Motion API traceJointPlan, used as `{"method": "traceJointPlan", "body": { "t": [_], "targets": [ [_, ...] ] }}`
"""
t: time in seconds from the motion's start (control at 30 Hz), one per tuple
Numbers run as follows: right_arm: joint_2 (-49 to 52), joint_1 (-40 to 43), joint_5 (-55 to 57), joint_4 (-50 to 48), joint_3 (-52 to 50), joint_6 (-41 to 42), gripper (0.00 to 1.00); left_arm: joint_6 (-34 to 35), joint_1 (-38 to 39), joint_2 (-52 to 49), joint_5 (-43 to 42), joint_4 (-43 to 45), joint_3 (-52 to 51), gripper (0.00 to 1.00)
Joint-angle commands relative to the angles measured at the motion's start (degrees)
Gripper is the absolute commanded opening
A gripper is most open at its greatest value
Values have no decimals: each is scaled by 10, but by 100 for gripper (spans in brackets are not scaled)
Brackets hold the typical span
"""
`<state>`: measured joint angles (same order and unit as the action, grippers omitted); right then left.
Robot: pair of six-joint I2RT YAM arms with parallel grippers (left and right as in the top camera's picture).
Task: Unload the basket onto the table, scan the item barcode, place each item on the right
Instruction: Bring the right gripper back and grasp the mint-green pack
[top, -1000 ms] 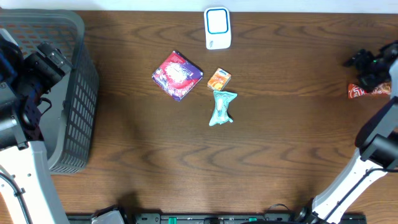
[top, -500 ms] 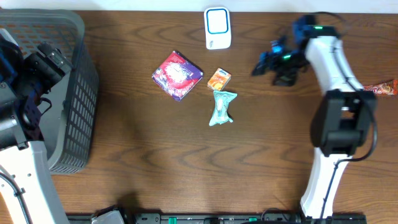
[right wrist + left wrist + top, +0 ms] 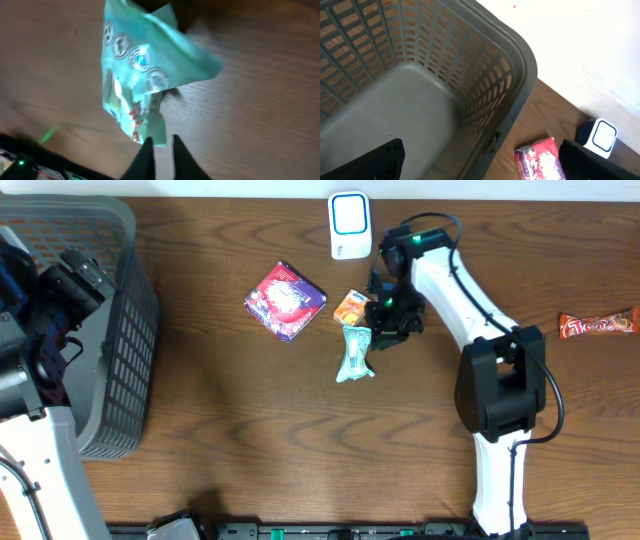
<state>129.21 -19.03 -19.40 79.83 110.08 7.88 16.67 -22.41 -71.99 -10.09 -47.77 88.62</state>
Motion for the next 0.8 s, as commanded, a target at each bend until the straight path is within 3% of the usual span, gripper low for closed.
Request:
{"method": "traceJointPlan", "body": {
  "t": [0.0,0.77],
  "targets": [
    [-21,-13,11,-4,7,0,1,1,-2,-2,7,0,3,98],
    [-21,-62,52,-65,-8,70,2,1,-2,-2,7,0,3,98]
  ]
}}
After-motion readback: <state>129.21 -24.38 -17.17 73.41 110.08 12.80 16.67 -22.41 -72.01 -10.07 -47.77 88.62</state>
